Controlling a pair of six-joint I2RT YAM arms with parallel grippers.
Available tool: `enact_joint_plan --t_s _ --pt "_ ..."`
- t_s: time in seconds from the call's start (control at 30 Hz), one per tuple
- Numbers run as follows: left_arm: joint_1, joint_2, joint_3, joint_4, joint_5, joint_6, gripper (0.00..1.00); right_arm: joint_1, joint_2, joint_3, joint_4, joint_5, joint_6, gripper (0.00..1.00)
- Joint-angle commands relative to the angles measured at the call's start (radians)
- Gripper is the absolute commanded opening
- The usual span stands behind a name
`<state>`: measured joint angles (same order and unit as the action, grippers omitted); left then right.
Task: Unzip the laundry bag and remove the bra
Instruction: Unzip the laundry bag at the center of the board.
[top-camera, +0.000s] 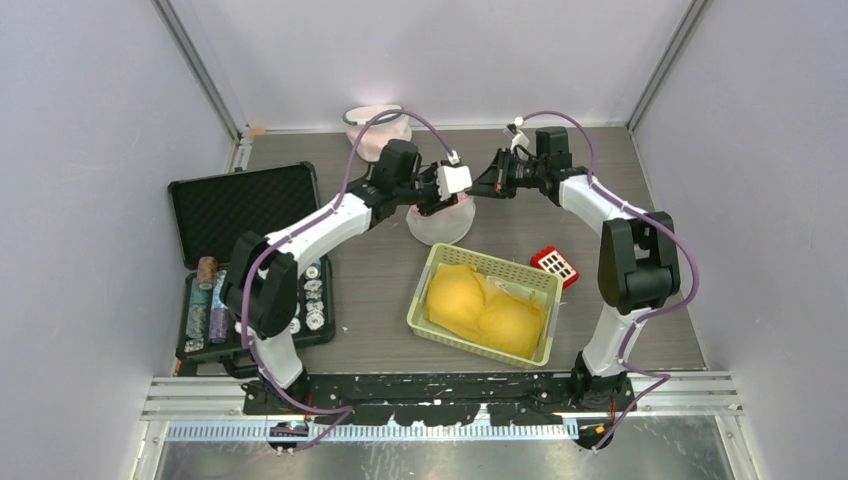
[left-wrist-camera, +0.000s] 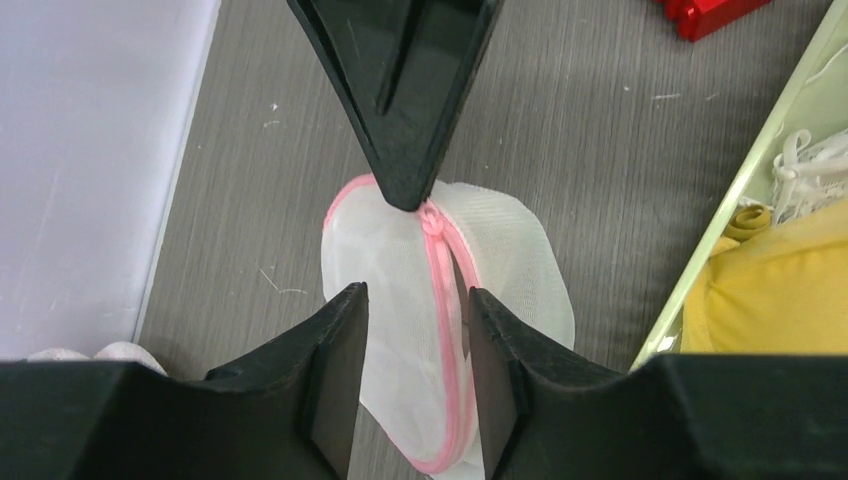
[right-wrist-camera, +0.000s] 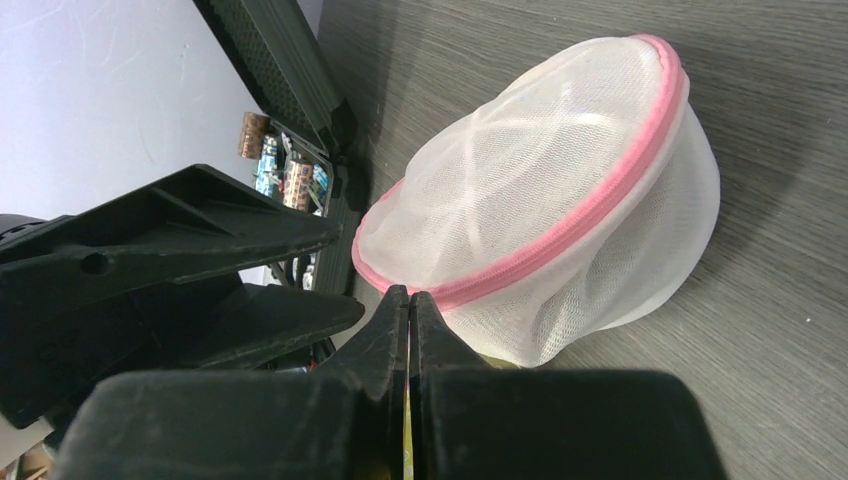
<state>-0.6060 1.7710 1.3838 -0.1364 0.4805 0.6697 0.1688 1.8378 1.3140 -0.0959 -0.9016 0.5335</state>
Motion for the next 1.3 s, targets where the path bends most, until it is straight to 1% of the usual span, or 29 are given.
enact_joint_plan --t_s 0.0,0.17,0.37,0.4,0.57,0.6,0.77,1.03,1.2,1.27 --pt "-0.011 0.025 0.074 0.008 0.026 -0.046 0.41 0.006 -0.067 0.008 0.046 -0.012 0.010 0.01" --pt "-0.010 0.051 0.095 0.003 -0.002 -0.063 0.35 0.005 -0.072 0.008 0.048 -0.012 0.010 0.01" --pt "-0.010 0.058 0.083 -0.011 -0.016 -0.061 0.33 0.005 -0.070 0.013 0.054 -0.013 0.014 0.01" --pt "-0.010 0.060 0.083 -0.013 -0.020 -0.064 0.30 0.005 -0.070 0.014 0.056 -0.013 0.014 0.01" --pt "-0.003 0.055 0.075 -0.019 -0.040 -0.077 0.03 0.001 -0.068 0.017 0.052 -0.014 0.007 0.01" --pt "0.000 0.052 0.070 -0.019 -0.043 -0.080 0.00 -0.001 -0.066 0.017 0.051 -0.014 0.003 0.01" --pt "0.027 0.028 0.034 -0.004 -0.063 -0.103 0.00 -0.031 -0.051 0.033 0.034 -0.011 -0.013 0.01" --pt "0.048 -0.010 -0.037 0.020 -0.086 -0.077 0.00 -0.051 -0.027 0.066 -0.010 -0.013 -0.053 0.01" --pt "0.061 -0.027 -0.061 0.025 -0.100 -0.060 0.00 -0.047 -0.030 0.054 0.024 -0.017 -0.013 0.01" --pt "0.059 -0.040 -0.062 0.018 -0.078 -0.038 0.01 -0.041 -0.036 0.045 0.037 -0.017 -0.001 0.01"
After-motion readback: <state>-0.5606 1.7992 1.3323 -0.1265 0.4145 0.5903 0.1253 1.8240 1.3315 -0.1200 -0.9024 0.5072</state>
